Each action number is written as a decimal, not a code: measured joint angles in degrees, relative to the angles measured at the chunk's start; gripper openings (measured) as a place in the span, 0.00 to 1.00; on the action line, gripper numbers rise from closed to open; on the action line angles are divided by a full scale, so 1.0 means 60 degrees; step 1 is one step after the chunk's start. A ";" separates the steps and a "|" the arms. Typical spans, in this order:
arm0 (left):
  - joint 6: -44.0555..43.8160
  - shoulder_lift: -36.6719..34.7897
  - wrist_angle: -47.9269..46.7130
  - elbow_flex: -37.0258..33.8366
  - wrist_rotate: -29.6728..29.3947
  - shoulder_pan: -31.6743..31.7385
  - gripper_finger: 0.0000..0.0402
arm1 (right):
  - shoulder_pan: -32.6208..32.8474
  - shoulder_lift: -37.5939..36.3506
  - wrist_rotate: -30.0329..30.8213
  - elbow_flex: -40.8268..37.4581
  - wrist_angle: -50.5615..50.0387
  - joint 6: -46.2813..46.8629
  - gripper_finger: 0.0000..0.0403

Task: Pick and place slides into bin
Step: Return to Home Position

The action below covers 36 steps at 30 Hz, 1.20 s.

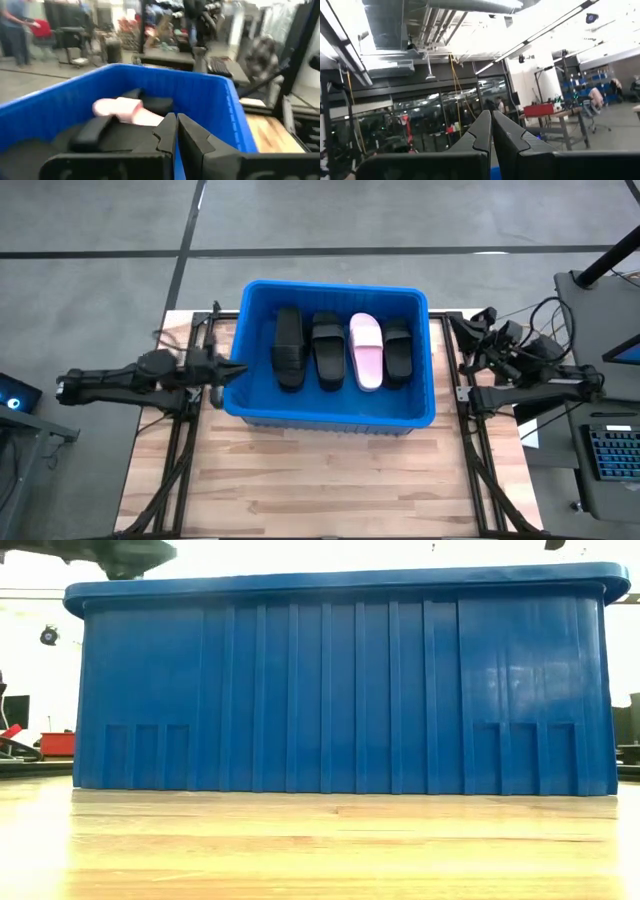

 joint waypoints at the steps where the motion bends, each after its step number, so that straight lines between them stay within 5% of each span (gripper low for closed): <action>1: 0.0014 -0.0596 -0.0169 -0.0231 -0.0185 0.0000 0.00 | 0.0000 0.0217 -0.0003 0.0000 0.0245 -0.0080 0.02; 8: -0.0278 -0.3376 -0.0578 -0.1468 -0.0324 0.0000 0.00 | 0.0000 0.1667 -0.0003 0.0000 0.1528 -0.0297 0.02; 21: -0.0632 -0.3258 0.0690 -0.2823 -0.0190 0.0000 0.00 | -0.0018 0.2821 -0.0005 0.0000 0.1885 0.0175 0.02; 30: -0.0272 -0.3232 0.5141 -0.4674 0.0407 0.0000 0.00 | -0.0018 0.2643 -0.0021 0.0000 0.1965 0.0365 0.02; 36: -0.0269 -0.3381 0.4564 -0.4774 0.0422 0.0000 0.00 | -0.0018 0.2940 -0.0498 0.0000 0.1480 0.1056 0.02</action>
